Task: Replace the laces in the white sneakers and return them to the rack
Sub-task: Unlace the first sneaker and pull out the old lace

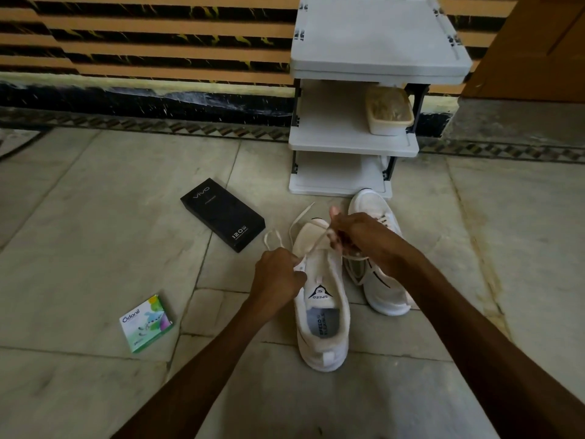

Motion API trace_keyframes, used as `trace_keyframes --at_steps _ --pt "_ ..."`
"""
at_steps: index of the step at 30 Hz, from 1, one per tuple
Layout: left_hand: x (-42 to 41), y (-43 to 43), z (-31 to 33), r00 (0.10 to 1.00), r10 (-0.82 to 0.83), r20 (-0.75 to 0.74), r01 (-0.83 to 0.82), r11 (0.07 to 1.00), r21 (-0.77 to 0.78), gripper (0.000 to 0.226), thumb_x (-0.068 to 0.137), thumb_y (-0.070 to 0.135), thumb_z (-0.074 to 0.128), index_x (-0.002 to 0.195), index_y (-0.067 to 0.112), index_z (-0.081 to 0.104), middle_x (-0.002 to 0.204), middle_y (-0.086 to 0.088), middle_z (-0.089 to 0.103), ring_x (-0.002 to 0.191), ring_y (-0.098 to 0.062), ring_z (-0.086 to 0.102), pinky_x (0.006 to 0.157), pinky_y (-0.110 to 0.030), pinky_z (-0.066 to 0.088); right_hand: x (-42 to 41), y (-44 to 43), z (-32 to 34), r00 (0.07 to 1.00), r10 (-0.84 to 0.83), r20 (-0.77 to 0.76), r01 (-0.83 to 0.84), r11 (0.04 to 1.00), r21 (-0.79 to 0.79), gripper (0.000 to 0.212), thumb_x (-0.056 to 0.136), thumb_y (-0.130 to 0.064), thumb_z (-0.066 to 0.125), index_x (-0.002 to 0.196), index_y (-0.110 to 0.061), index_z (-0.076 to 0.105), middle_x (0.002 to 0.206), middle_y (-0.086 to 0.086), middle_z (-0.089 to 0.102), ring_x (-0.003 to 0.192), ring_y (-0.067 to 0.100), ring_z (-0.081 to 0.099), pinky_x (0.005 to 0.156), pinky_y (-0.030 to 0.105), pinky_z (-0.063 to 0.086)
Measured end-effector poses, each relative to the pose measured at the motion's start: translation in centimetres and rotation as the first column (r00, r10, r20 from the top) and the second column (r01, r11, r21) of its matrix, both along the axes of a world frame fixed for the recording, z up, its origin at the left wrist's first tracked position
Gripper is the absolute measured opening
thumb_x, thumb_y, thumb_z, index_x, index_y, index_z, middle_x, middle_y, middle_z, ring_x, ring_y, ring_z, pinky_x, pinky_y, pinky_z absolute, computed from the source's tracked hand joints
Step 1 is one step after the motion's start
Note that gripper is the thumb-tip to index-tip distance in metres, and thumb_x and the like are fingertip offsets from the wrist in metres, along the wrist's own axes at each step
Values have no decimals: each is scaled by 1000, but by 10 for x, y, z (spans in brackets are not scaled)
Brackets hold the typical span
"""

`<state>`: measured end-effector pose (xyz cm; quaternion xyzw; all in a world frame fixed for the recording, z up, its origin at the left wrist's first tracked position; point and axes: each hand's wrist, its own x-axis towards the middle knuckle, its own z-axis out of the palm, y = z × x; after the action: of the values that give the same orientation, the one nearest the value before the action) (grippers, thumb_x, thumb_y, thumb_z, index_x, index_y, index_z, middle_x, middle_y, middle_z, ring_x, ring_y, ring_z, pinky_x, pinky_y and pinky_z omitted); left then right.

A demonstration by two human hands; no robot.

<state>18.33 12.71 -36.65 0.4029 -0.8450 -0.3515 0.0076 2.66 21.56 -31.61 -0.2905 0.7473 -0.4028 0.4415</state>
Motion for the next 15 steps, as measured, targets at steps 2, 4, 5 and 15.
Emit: trace_keyframes --at_steps 2,4,5,15 --pt "-2 1 1 1000 5 14 -5 1000 -13 21 86 21 67 104 12 73 96 -3 72 83 -14 66 66 -20 50 1 -6 -6 902 184 -389 -92 965 244 63 96 -61 34 74 -12 67 67 3 65 63 14 62 69 30 50" --pt "-4 3 1 1000 -1 28 2 1000 -26 17 87 22 66 99 12 73 93 -2 71 79 -11 64 64 -18 49 6 -12 -15 657 325 -680 -43 917 396 52 88 -62 52 87 -13 68 86 9 68 79 24 66 77 37 55" --pt "-4 4 1 1000 -5 30 6 999 -32 16 87 23 66 97 13 73 92 -1 71 77 -10 63 61 -15 46 9 -14 -19 579 358 -733 -32 908 418 46 84 -58 60 94 -14 68 95 9 68 85 26 66 79 38 55" --pt "-1 3 4 1000 -27 -3 27 999 -46 20 87 21 66 99 6 72 95 -8 72 80 -15 65 65 -18 45 23 -23 -31 455 368 -811 -264 925 272 14 81 -17 66 88 -7 74 96 12 67 85 29 64 78 35 51"
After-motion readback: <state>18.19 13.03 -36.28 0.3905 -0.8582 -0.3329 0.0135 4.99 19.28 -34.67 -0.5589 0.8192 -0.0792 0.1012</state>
